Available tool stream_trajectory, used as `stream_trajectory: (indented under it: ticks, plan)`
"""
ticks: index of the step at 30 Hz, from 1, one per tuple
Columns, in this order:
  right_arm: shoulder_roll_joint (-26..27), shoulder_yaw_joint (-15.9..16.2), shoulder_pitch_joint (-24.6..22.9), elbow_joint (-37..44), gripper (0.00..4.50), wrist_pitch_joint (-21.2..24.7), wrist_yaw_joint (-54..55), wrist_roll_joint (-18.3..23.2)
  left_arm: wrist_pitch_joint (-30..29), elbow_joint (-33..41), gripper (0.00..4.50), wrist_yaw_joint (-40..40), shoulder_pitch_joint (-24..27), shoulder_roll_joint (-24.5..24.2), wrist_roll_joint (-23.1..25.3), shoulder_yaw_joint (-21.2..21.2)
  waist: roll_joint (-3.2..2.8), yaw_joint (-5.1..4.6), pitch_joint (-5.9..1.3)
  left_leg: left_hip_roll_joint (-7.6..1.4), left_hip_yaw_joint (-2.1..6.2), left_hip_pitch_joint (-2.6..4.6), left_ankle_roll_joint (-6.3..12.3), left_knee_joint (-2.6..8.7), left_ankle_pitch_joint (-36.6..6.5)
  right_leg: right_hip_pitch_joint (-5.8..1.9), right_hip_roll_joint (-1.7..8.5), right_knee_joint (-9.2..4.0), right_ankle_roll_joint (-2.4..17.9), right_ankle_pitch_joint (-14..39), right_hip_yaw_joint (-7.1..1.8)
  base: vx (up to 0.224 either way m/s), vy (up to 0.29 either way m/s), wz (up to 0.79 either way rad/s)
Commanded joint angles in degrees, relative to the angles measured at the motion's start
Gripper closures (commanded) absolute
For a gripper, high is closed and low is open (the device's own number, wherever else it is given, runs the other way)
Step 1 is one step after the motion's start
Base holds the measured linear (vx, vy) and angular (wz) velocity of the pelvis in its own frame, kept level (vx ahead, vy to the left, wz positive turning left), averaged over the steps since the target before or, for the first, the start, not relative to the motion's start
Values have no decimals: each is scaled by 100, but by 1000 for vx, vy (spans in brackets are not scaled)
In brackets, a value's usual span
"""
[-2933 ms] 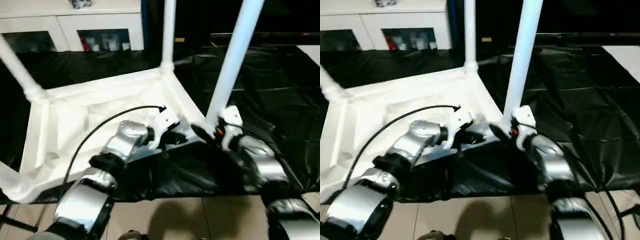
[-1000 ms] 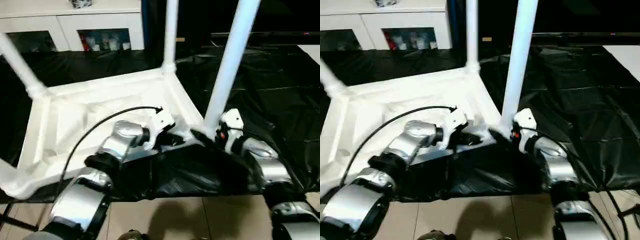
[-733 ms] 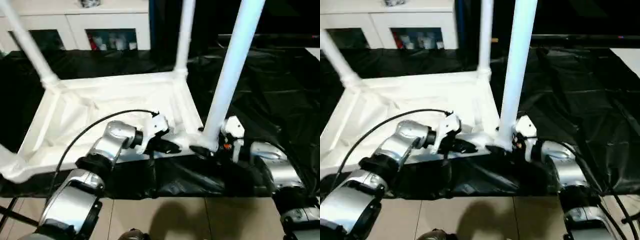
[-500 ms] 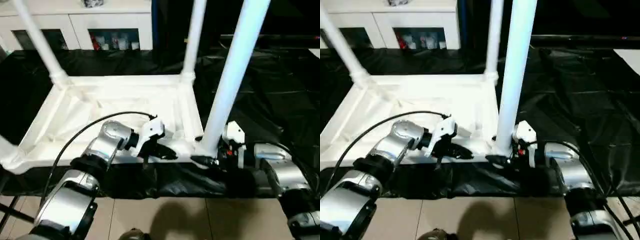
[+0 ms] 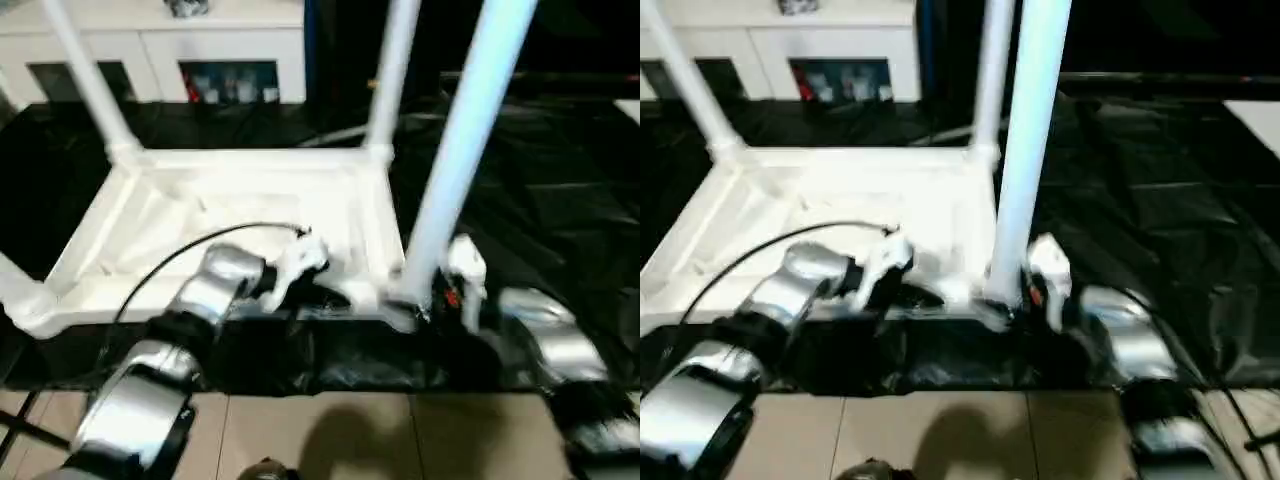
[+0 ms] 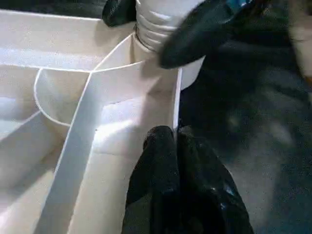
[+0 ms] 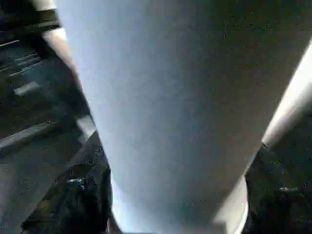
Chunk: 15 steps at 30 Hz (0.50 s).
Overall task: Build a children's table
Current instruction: Rotate leg to tighten
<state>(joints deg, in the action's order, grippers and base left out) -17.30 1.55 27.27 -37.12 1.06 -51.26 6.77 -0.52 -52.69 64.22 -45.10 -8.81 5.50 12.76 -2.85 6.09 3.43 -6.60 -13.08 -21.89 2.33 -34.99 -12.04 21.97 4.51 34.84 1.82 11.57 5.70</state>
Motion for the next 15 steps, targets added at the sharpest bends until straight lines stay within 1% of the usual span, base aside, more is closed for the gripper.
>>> stream_trajectory:
  ticks: [1, 2, 3, 4, 5, 6, 7, 8, 9, 10, 11, 13, 15]
  plan:
    - [496, 372, 77, -412, 173, 62, 709, -314, -70, -6, 450, -870, -331, 506, -98, -139, 59, -34, -333, -886, 531, 184, -318, 525, -1663, -182, 871, -538, 1280, 1711, -509, 0, 0, 0]
    - [580, 353, 132, -520, 173, 67, 985, -364, -114, -52, 450, -1048, -378, 577, -92, -165, 50, -84, -336, -890, 515, 182, -333, 547, -1590, -149, 828, -510, 1316, 1444, -506, 0, 0, 0]
    - [674, 332, 194, -637, 173, 76, 1293, -422, -164, -103, 450, -1240, -431, 656, -87, -194, 60, -120, -360, -875, 513, 174, -319, 547, -1517, -180, 813, -474, 1361, 1158, -493, 0, 0, 0]
    - [674, 332, 194, -637, 174, 76, 1293, -422, -164, -103, 450, -1240, -431, 656, -87, -194, 58, -131, -363, -868, 502, 171, -291, 545, -1460, -179, 806, -458, 1391, 1000, -496, 0, 0, 0]
    - [767, 284, 258, -750, 174, 120, 1590, -439, -213, -143, 450, -1437, -476, 728, -85, -227, 52, -134, -382, -855, 481, 155, -192, 521, -1272, -201, 817, -424, 1470, 633, -495, 0, 0, 0]
    - [937, 179, 384, -965, 174, 237, 2080, -412, -296, -187, 450, -1751, -535, 863, -92, -280, 56, -135, -383, -850, 471, 151, -131, 516, -1199, -201, 812, -413, 1502, 482, -495, 0, 0, 0]
    - [990, 150, 424, -1035, 174, 266, 2233, -407, -315, -194, 450, -1849, -548, 905, -88, -290, 51, -151, -391, -848, 468, 138, -58, 503, -1060, -209, 818, -386, 1573, 257, -498, 0, 0, 0]
    - [1070, 136, 474, -1129, 174, 250, 2391, -453, -335, -210, 450, -1983, -562, 968, -85, -298, 62, -143, -404, -818, 455, 133, 41, 477, -968, -225, 816, -393, 1577, 191, -481, 0, 0, 0]
    - [1084, 141, 481, -1143, 139, 224, 2403, -471, -335, -208, 450, -1984, -558, 981, -87, -295, 64, -140, -392, -817, 455, 121, 88, 471, -950, -231, 827, -400, 1581, 191, -485, 0, 0, 0]
    - [1162, 106, 523, -1227, 118, 80, 2442, -512, -316, -187, 450, -1930, -522, 1037, -91, -274, 68, -130, -389, -811, 452, 113, 142, 461, -942, -243, 836, -414, 1570, 217, -484, 0, 0, 0]
    - [1170, 98, 527, -1235, 104, 66, 2443, -512, -313, -185, 450, -1920, -518, 1040, -91, -271, 65, -109, -396, -823, 457, 111, 232, 452, -883, -247, 834, -416, 1525, 282, -476, 0, 0, 0]
    - [1213, 24, 558, -1255, 94, -7, 2321, -449, -273, -141, 450, -1756, -456, 1042, -96, -241, 47, -117, -391, -850, 463, 120, 259, 476, -948, -231, 802, -407, 1494, 351, -465, 0, 0, 0]
    - [1160, 64, 562, -1208, 68, -87, 2200, -480, -194, -104, 450, -1578, -404, 990, -105, -212, 45, -122, -384, -866, 463, 139, 219, 497, -1064, -219, 788, -409, 1492, 421, -465, 0, 0, 0]
